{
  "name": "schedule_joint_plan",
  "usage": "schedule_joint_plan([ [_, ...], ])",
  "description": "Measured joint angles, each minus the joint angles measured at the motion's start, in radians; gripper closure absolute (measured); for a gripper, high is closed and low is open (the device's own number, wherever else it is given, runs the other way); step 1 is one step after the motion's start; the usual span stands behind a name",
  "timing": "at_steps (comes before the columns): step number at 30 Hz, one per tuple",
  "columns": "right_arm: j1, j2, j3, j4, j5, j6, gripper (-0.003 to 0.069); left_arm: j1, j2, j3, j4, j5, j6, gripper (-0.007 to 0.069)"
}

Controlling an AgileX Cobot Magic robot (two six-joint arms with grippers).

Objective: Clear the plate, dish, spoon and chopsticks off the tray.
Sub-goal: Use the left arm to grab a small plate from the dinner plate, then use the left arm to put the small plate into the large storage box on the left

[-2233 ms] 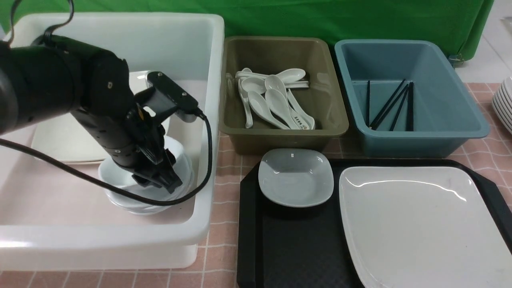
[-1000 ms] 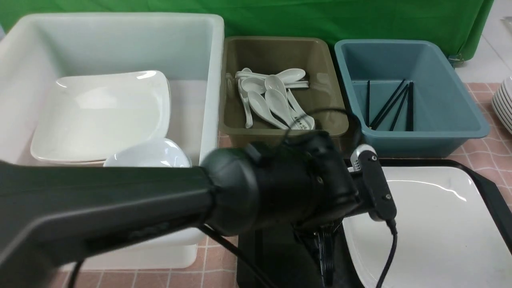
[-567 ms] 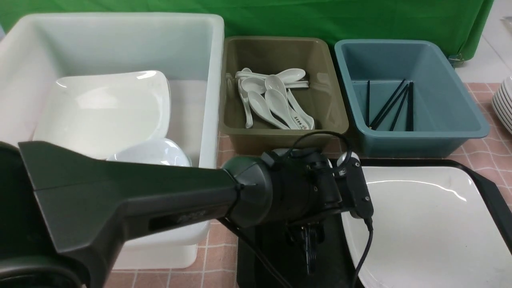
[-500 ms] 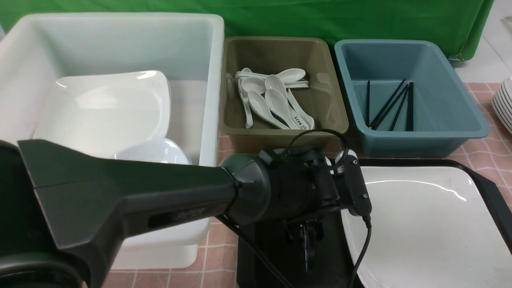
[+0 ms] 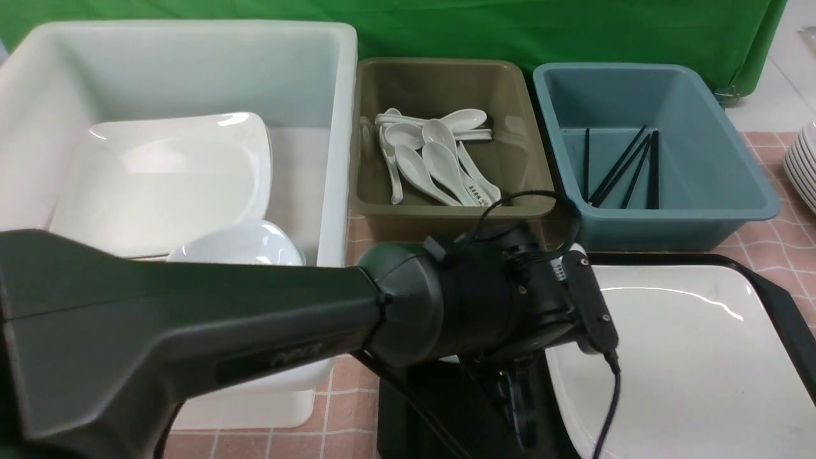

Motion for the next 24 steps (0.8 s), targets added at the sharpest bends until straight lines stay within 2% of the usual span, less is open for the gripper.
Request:
schedule_joint_plan([
  [5,0.000,0.000,0.000,0.000,0.000,0.000,0.0419,-0.018,-0.110,-0.081,-0.068,0.084,-0.001,0.0607],
  [10,0.000,0.000,0.000,0.000,0.000,0.000,0.0419,-0.018,-0.225,-0.186,-0.067,0.156,-0.001,0.0608],
  [15,0.000,0.000,0.000,0.000,0.000,0.000,0.0419,0.011,-0.380,-0.297,0.068,0.267,-0.002,0.0608],
  [19,0.000,0.000,0.000,0.001,0.000,0.000,0.0419,0.099,-0.454,-0.284,0.098,0.363,-0.004,0.0609],
  [24,0.000,0.000,0.000,0.000,0.000,0.000,0.0419,0.353,-0.508,-0.102,-0.011,0.358,0.007,0.0609],
])
